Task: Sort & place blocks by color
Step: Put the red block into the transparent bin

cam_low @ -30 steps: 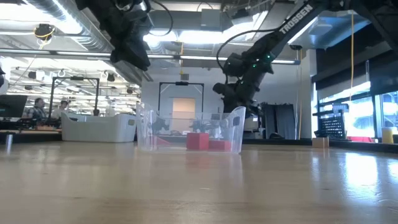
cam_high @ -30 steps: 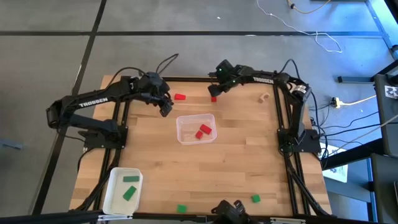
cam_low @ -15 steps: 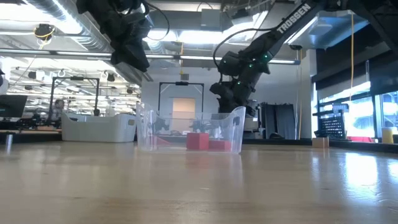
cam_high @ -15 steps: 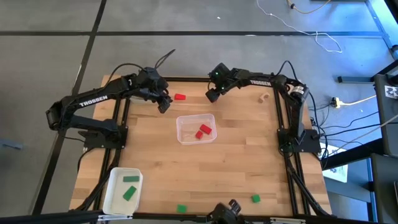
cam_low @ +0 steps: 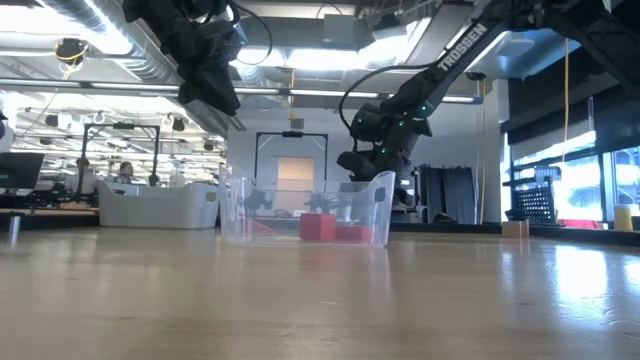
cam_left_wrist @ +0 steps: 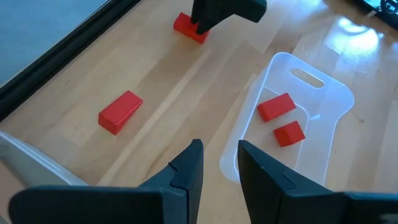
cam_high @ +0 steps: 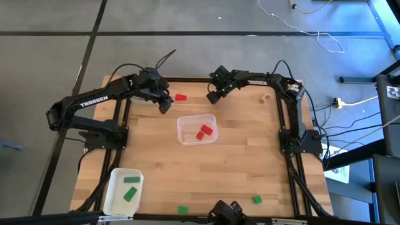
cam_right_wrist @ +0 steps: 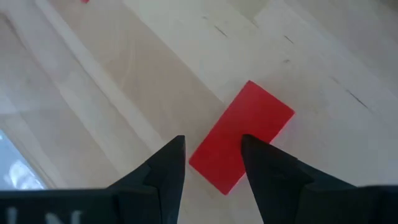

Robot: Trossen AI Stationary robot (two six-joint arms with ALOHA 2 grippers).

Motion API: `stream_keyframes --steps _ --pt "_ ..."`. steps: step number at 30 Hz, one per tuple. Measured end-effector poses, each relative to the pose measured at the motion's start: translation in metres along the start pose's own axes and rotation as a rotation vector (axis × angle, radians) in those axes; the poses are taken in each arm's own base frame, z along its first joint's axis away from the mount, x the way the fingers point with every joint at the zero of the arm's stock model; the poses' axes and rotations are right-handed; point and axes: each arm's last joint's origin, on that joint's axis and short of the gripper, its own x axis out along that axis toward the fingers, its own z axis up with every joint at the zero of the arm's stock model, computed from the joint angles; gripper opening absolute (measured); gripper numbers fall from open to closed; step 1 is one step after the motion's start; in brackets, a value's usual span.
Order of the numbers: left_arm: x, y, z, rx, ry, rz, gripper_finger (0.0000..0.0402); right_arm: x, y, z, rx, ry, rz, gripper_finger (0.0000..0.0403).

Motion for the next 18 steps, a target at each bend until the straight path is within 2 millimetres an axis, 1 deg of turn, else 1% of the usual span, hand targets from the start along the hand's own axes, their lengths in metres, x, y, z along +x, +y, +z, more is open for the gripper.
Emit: stream_keyframes --steps 5,8,13,18 --pt "0.000 0.000 0.000 0.000 0.002 -0.010 0.0091 -0.001 -0.002 -0.002 0.012 0.021 -0.014 0.0165" --pt "0.000 0.000 0.000 0.000 0.002 -0.010 0.0091 -0.002 -0.003 -0.004 0.018 0.031 -0.072 0.0164" --pt "0.000 0.000 0.000 0.000 0.002 -0.012 0.0091 -0.006 -0.006 -0.010 0.052 0.100 -0.174 0.0149" --pt "0.000 0.000 0.000 0.000 0.002 -0.012 0.0091 -0.011 -0.004 -0.005 0.050 0.112 -0.209 0.0139"
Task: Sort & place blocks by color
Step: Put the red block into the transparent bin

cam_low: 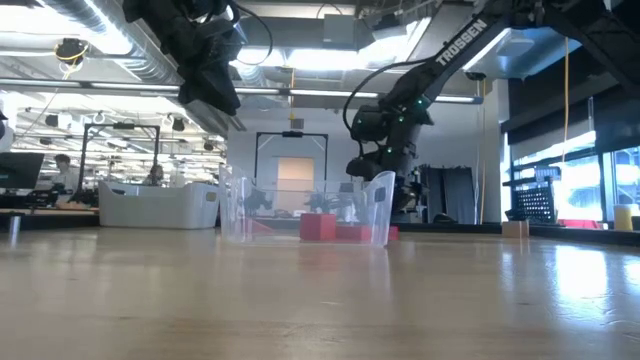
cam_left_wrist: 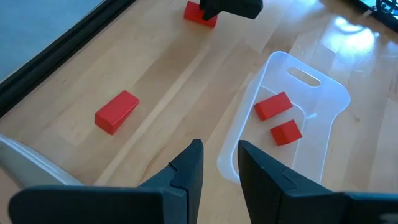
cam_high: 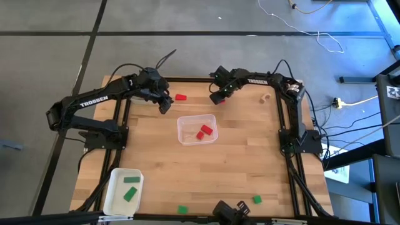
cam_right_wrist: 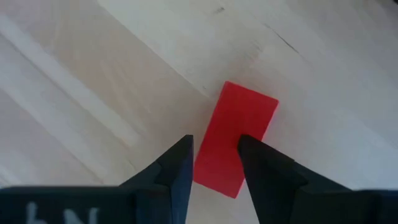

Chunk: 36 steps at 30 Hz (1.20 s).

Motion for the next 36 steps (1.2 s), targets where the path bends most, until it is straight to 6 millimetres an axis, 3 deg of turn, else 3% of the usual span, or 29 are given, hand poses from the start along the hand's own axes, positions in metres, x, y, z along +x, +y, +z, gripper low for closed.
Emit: stream_keyframes --steps 12,16,28,36 --pt "0.000 0.000 0.000 0.026 0.000 0.000 0.0091 -0.015 0.005 0.014 -0.115 -0.027 -0.008 0.0165" --pt "0.000 0.000 0.000 0.035 0.000 0.000 0.0091 -0.020 0.005 0.014 -0.043 -0.002 -0.011 0.0182" --pt "0.000 0.000 0.000 0.078 0.001 0.000 0.0091 -0.024 0.006 0.013 -0.039 0.032 0.018 0.0150" --pt "0.000 0.000 0.000 0.079 0.001 0.000 0.0091 -0.024 0.006 0.013 -0.017 0.031 0.018 0.0208"
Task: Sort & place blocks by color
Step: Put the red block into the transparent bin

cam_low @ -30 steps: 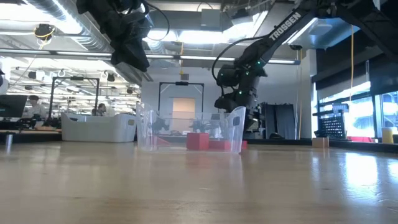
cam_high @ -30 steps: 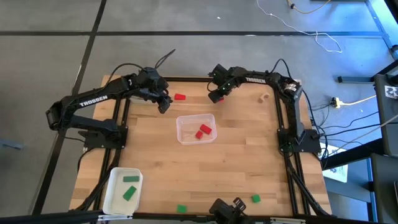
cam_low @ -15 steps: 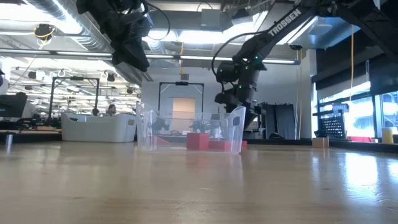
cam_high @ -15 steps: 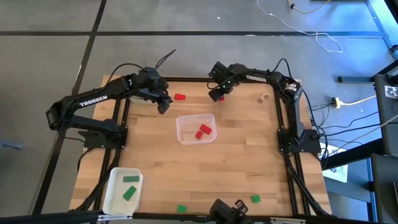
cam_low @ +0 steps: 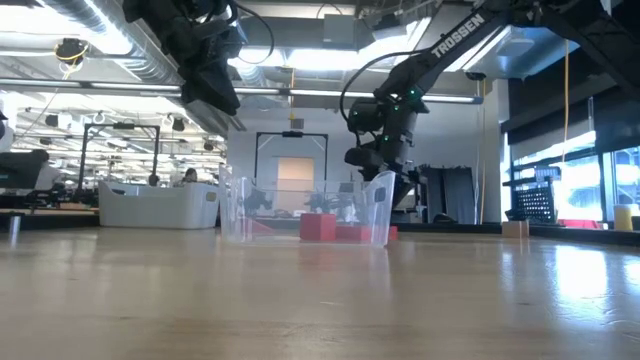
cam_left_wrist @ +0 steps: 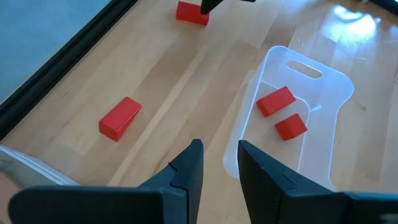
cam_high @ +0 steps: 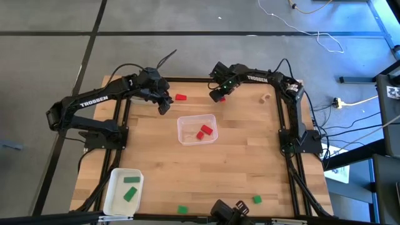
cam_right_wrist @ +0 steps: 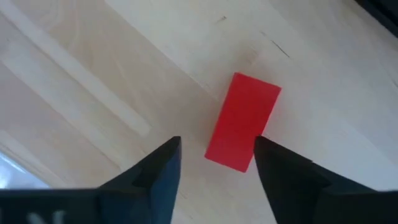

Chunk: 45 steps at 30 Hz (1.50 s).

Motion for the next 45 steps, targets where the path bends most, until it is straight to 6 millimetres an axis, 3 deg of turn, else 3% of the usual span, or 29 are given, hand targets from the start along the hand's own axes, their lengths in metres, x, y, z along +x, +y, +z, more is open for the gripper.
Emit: stream_keyframes --steps 4,10,25,32,41,45 --pt "0.000 0.000 0.000 0.000 0.000 0.000 0.0091 0.000 -0.002 0.001 0.024 -0.025 -0.063 0.0233" --pt "0.000 0.000 0.000 0.000 0.000 0.000 0.0091 0.003 -0.002 0.002 0.022 -0.032 -0.073 0.0236" --pt "0.000 -0.001 0.000 0.002 0.002 -0.008 0.0091 0.048 -0.003 -0.002 0.022 0.061 -0.109 0.0224" --pt "0.000 -0.001 0.000 0.002 0.002 -0.014 0.0091 0.049 -0.002 -0.003 0.019 0.064 -0.118 0.0127" --pt "0.000 -0.001 0.000 0.002 0.003 -0.013 0.0091 0.034 0.003 0.009 -0.037 0.090 -0.129 0.0128" --pt "0.000 -0.001 -0.001 0.002 0.007 -0.015 0.0091 0.015 0.010 0.018 -0.093 0.085 -0.133 0.0128"
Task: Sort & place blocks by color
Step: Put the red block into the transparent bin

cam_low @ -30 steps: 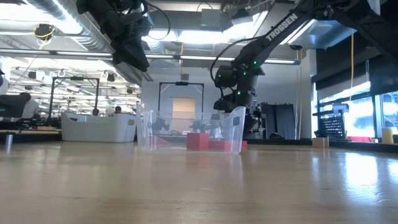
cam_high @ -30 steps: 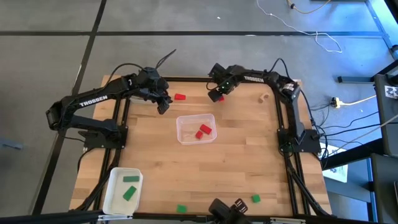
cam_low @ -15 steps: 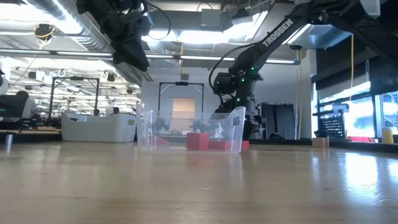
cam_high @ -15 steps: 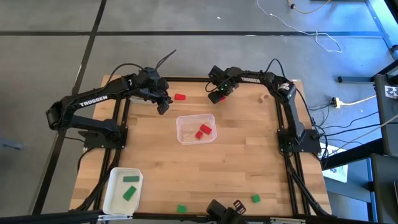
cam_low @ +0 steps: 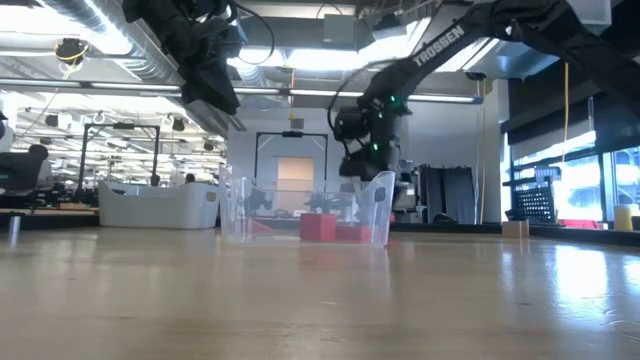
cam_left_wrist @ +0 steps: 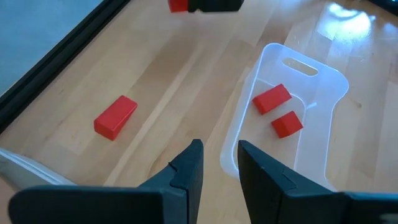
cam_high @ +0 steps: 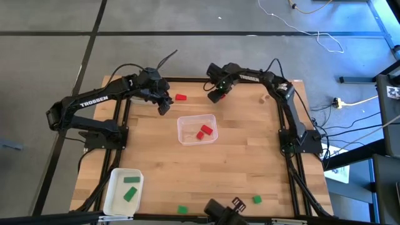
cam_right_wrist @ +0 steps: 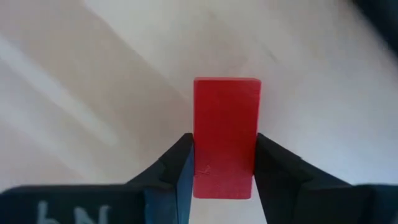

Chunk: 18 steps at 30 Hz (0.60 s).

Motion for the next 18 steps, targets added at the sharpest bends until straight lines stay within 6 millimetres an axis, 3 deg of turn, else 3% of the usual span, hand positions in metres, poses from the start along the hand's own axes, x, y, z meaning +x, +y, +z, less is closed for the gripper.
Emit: stream_keyframes --steps 7,18 --pt "0.000 0.000 -0.001 0.024 0.011 0.000 0.0091 -0.043 0.021 0.007 -0.121 -0.011 -0.005 0.0128" --pt "0.000 0.000 -0.002 0.056 0.024 0.001 0.0091 -0.110 0.086 -0.004 -0.355 -0.063 0.098 0.0128"
